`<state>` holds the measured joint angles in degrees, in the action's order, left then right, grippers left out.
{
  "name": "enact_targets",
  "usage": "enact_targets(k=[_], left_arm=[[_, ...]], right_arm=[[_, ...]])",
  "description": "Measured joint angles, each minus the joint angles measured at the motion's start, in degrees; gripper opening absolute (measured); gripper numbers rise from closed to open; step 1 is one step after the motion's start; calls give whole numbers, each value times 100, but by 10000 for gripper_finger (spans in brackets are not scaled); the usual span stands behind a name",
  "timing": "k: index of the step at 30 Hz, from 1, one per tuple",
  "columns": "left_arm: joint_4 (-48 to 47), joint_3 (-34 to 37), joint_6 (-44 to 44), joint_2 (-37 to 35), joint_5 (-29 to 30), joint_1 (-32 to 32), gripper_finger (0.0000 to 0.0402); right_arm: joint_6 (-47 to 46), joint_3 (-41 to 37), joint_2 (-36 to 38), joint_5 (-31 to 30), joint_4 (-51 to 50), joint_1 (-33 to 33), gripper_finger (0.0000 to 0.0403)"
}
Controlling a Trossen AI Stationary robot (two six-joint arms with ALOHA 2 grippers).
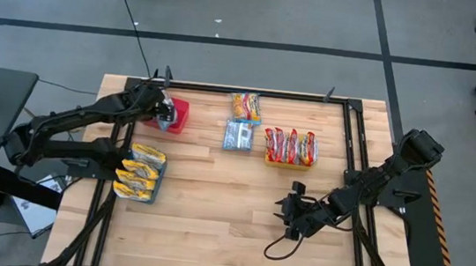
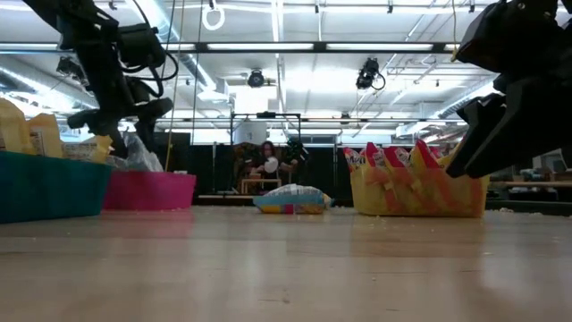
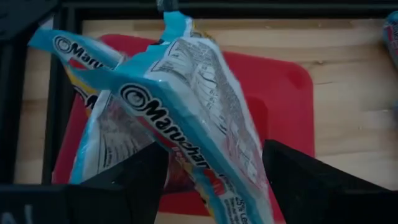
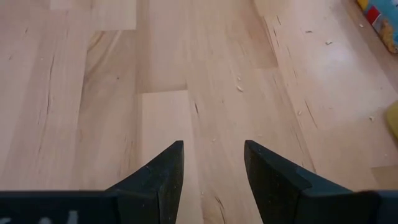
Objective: Sort Maruchan noodles
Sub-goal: Put the blue noodle pack into the red bin
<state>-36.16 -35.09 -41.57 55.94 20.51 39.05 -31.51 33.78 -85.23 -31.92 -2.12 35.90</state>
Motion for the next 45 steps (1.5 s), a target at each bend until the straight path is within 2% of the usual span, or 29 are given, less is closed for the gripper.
enact_targets(k=[5,12,21,24,26,28,32,35,39,45], left_arm=[[-172,0,-163,0,102,0,263],[-102,0,-850,41,135,-98,263],[-82,0,-1810,690,222,-443,263],[141,0,-1766,812,236,-409,256],[315,0,-1653,824,290,-377,239],[356,0,-1479,822,349,-322,204],[216,-48,-975,817,346,-112,105],[-124,-340,-506,817,294,26,37],[-725,-1273,296,820,119,338,32],[-2698,-2717,1094,1341,-360,1048,45]], right_arm=[[5,0,0,2,-1,0,174],[16,0,0,-1,-1,-13,174],[15,0,0,0,-1,-13,174],[6,0,0,0,-3,29,174],[16,0,0,4,-5,58,174],[15,0,0,40,-3,73,174],[0,0,0,48,-4,115,174],[-1,0,0,75,-3,115,174],[-2,0,0,207,-1,113,174],[-1,0,-2,204,40,45,174]])
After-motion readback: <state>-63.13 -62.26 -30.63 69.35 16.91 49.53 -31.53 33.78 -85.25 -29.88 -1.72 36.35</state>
